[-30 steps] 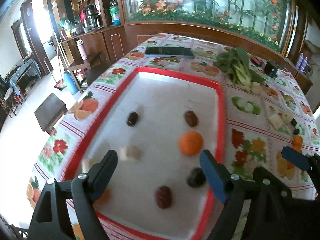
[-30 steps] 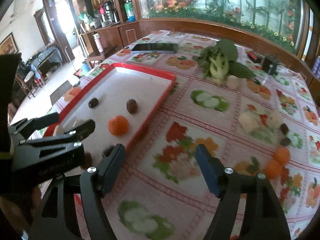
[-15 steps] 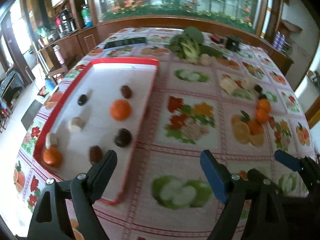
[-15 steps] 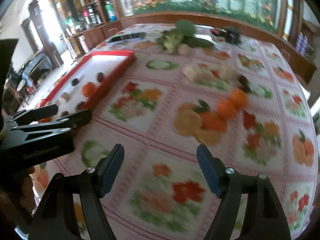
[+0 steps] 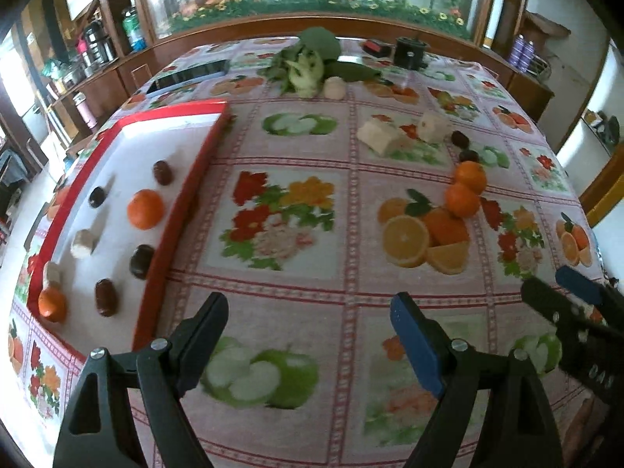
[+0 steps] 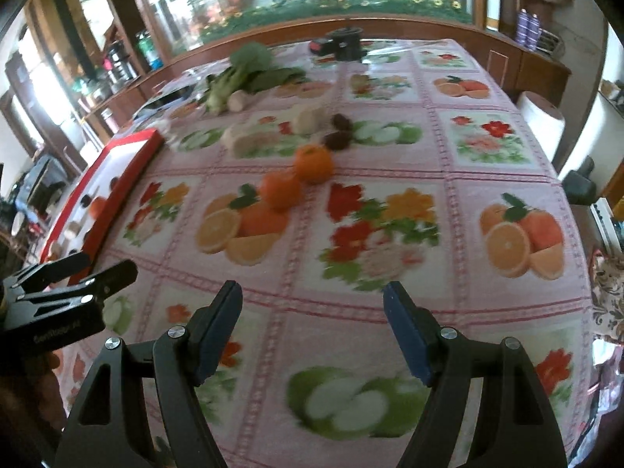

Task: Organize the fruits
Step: 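Move both open tools back toward the oranges on the table, then grasp an orange with the right tool while the left tool grasps another orange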

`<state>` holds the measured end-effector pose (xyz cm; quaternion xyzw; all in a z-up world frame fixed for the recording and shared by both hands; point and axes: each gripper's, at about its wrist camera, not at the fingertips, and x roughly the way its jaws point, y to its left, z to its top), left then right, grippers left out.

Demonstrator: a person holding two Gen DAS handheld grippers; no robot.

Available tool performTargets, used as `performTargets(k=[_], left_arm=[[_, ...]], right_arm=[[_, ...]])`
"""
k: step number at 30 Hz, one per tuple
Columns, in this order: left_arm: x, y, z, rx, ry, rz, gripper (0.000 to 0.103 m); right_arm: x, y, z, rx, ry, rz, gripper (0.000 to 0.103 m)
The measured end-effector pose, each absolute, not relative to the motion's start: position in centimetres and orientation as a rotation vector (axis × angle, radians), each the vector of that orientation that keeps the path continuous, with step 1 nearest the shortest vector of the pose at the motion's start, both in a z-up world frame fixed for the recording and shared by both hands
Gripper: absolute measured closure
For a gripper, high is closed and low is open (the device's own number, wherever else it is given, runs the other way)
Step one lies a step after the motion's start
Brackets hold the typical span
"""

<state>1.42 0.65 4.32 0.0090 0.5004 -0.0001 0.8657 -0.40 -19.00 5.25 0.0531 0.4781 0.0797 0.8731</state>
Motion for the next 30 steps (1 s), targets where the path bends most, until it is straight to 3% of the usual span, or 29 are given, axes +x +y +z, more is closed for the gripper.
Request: performTargets(k=[21,22,24,26,30], left_arm=[[1.9,1.1,2.5,0.015,1.112,-0.027,0.016],[2.0,1.1,2.4,0.013,1.116,-0.027,0.016],[2.1,1.1,2.2,0.011,1.123,-0.027,0.016],[2.4,0.8,2.0,0.01,1.129,-0.029,0.016],[2.9,0.2,1.6,0.014,1.148,-0.035,0.016]], right_arm=[[7.1,-14.6,2.2,0.051,0.971,0.234,0.028],[7.2,-14.4,2.1,0.036,0.96,0.235,0.029],[7.3,-14.1,2.1,-0.001,0.95,0.222,0.043],[7.3,-14.1,2.1,-0.023,0.941,0.238,0.07],[7.0,-15.4,2.2,0.016,0.933,0.24,0.07]])
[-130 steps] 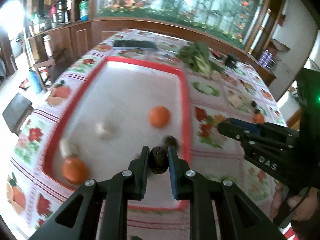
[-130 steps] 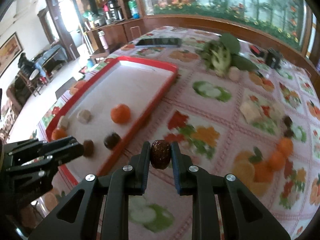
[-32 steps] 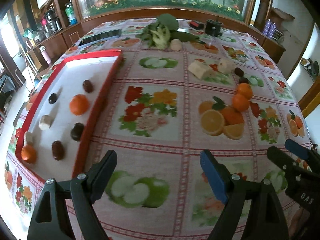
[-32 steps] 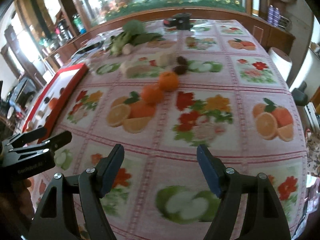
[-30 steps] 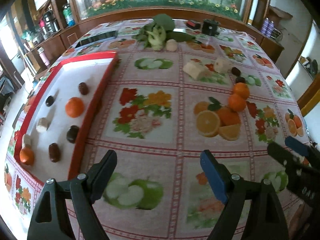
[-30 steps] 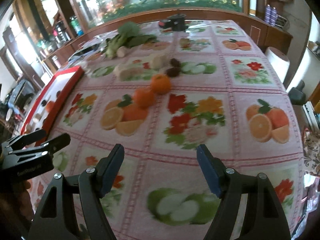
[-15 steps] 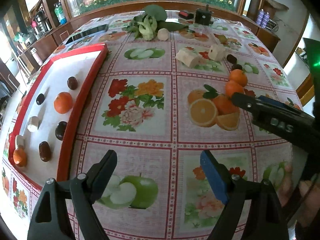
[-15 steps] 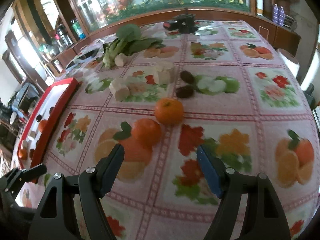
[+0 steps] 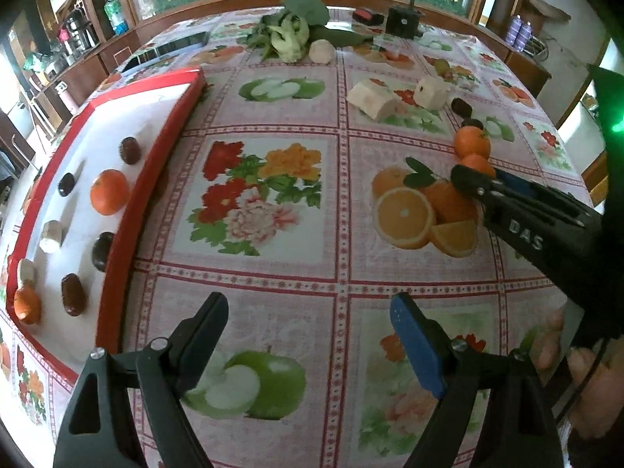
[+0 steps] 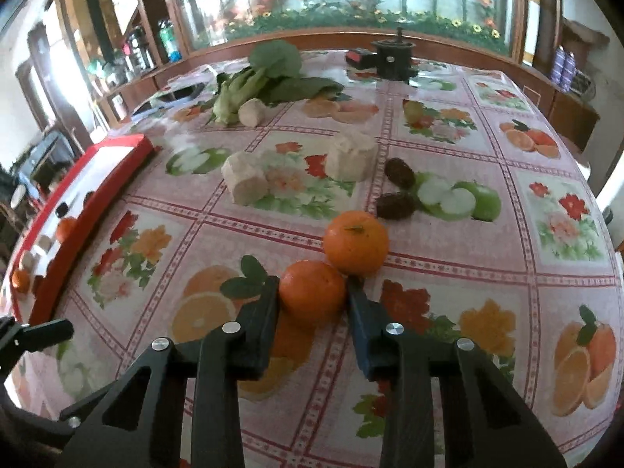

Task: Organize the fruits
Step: 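Grasp an orange with the right tool while the left tool grasps another orange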

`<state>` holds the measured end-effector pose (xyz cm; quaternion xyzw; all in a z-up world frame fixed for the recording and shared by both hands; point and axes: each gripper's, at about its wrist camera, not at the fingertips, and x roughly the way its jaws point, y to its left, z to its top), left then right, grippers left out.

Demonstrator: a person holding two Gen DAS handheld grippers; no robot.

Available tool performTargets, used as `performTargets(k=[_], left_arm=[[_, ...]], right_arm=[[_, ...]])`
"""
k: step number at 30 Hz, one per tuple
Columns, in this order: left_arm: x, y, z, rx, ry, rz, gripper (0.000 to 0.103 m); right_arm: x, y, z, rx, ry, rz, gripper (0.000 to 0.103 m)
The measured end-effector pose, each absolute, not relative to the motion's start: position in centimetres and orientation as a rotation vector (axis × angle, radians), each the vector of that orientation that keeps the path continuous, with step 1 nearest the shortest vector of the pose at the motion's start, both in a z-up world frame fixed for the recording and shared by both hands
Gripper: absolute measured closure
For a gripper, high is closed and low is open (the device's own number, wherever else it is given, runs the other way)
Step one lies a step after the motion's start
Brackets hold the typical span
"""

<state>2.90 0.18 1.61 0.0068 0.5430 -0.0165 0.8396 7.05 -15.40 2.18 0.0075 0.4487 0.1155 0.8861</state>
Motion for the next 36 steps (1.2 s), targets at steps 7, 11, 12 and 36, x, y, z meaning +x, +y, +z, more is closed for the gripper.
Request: performTargets(k=[7,11,12,36], left_arm=[[5.5,-3.2,2.2,0.023,1.123,-0.065,0.016],[7.6,-6.1,3.2,0.013,1.078,-0.096,0.016],[8.2,-6.7,3.4,0.003,1.069,-0.101,0.016],[13.0,-11.2,1.7,-0.059,1.064,-0.177,0.066]], right_arm=[[4.4,-20.4,2.7,0.084,0.92,0.17,0.07],[2.9,-22.9,2.7,0.057,0.904,0.098,0.07],[2.7,-23.5,2.7,0.06,0.906,0.085,0.07],[2.0,-25.3,2.7,0.11,0.899,0.09,0.068]])
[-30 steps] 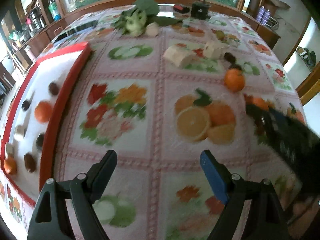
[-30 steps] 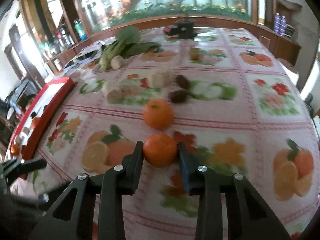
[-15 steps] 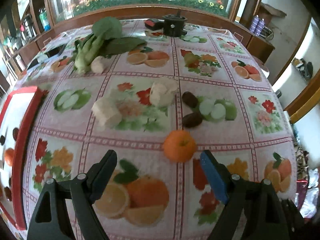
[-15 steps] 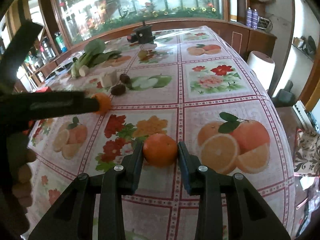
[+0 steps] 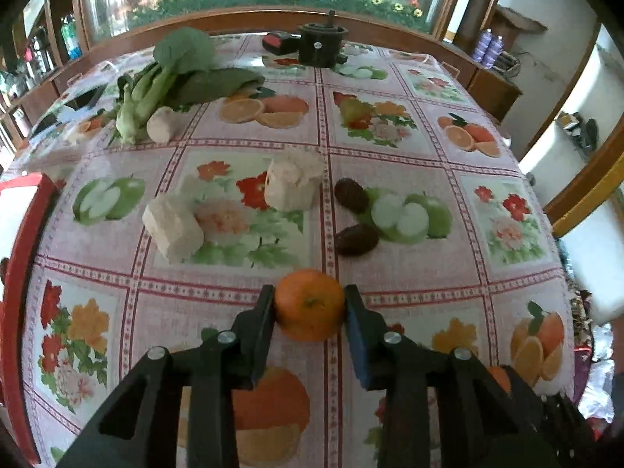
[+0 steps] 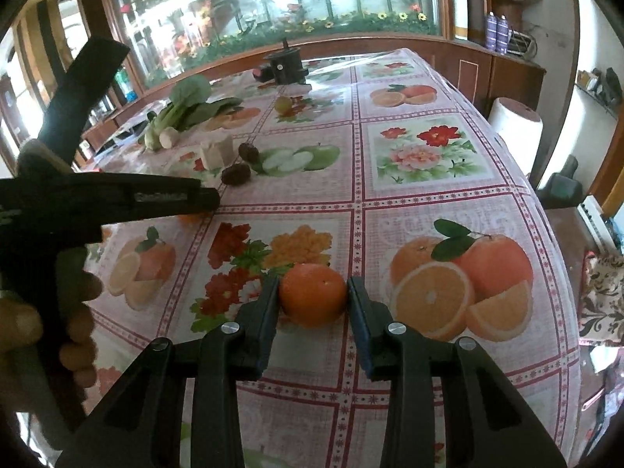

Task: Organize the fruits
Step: 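Grasp an orange with the right tool while the left tool grasps another orange, then lift both held oranges off the table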

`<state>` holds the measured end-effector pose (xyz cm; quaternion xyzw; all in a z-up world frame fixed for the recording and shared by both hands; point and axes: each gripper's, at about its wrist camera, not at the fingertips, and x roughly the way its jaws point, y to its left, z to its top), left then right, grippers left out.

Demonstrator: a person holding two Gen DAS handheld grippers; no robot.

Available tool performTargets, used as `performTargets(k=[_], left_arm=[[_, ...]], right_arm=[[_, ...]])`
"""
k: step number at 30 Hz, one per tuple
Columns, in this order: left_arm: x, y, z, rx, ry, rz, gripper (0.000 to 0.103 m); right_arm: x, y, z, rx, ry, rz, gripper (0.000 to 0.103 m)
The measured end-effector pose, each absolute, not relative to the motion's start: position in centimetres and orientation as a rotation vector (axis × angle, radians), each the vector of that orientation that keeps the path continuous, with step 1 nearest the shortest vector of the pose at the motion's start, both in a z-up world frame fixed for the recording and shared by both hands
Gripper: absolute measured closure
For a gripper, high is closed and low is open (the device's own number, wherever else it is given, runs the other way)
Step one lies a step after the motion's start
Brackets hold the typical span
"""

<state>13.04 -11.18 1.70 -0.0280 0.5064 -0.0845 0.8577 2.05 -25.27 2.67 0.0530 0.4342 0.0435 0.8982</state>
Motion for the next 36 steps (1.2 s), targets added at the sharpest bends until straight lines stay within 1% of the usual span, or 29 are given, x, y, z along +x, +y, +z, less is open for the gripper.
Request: performTargets(k=[9,16,20,26,36], left_arm=[[9.2,-7.6,1.9,-0.12,1.084,-0.239,0.066],[5.7,-4.9,2.9,-0.094,1.058,-0.249,0.066],[3.9,-3.2,3.0,-0.123,1.065,-0.26,0.066],[2.4,-0.5,3.0,-0.166,1.075,-0.262,0.066],[0.9,4.4,4.8,-0.174,1.012,-0.213,0.066]], right_arm=[[1.2,-24.9,2.9,0.114,0.915,0.065,0.069],[0.0,-24.0,3.3,0.124,0.923,0.051,0.069],[-0.8,-22.7,3.7,0.11,0.915,0.044,0.069],[-1.4,-19.5,4.0,0.07,0.927,0.059,0.069],[-0.8,-12.4,5.0,-0.003,0.918,0.134,0.069]])
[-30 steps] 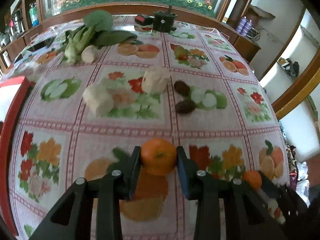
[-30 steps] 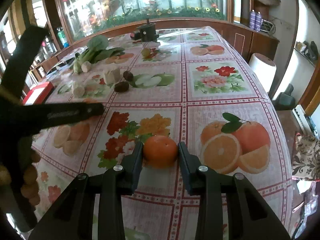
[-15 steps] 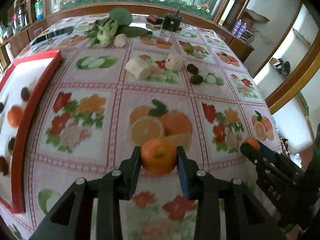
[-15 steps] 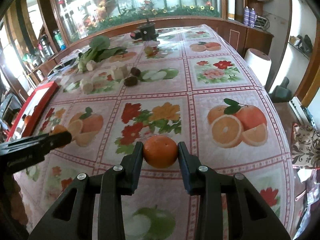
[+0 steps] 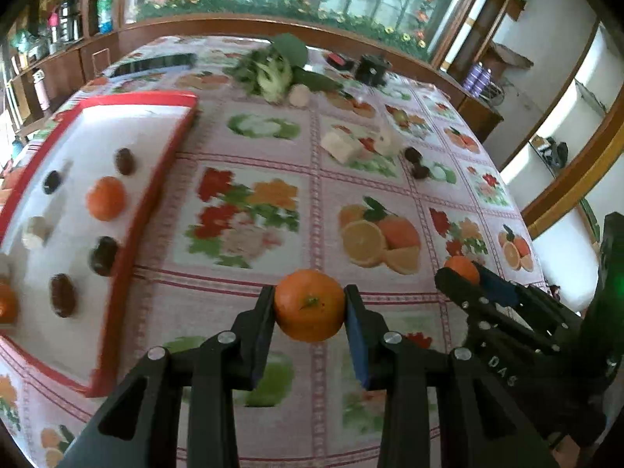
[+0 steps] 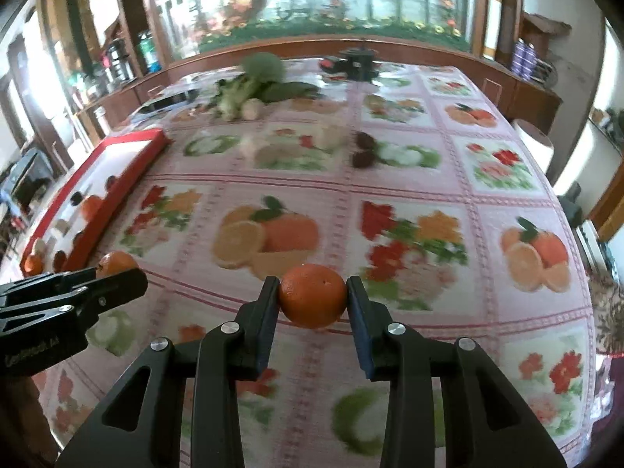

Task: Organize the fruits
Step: 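Lift both held oranges off the table, then carry the orange in the left tool and the orange in the right tool over the tray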

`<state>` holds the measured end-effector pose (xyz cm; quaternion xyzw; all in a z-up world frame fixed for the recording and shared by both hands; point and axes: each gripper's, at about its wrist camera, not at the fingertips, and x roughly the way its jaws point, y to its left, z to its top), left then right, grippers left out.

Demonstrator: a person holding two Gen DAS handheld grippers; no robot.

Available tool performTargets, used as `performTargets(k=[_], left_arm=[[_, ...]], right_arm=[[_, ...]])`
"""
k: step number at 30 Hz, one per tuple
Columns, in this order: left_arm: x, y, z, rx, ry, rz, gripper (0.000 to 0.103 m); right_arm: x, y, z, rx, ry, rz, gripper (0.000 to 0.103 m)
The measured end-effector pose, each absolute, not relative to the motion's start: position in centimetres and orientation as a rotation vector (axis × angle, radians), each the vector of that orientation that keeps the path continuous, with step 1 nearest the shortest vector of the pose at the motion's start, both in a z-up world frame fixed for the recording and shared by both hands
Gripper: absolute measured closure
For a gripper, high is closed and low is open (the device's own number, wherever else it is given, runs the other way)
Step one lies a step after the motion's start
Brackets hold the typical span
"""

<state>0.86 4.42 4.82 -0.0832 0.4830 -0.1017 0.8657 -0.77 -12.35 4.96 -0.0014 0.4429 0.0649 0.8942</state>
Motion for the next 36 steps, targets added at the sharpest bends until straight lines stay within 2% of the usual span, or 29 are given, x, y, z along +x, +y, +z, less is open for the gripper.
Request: performTargets(k=[19,36], left_arm=[[1.8,16.1,5.2,-0.249,0.971,-0.047,0.065],[3.8,26.6,5.1,-0.272,0.94,0.157,0.065]], right_arm=[[2.6,-0.2,7.0,-0.101,0.9,0.285,0.069],[6.6,8.1,6.8,-0.062,0.939,0.403,0.069]])
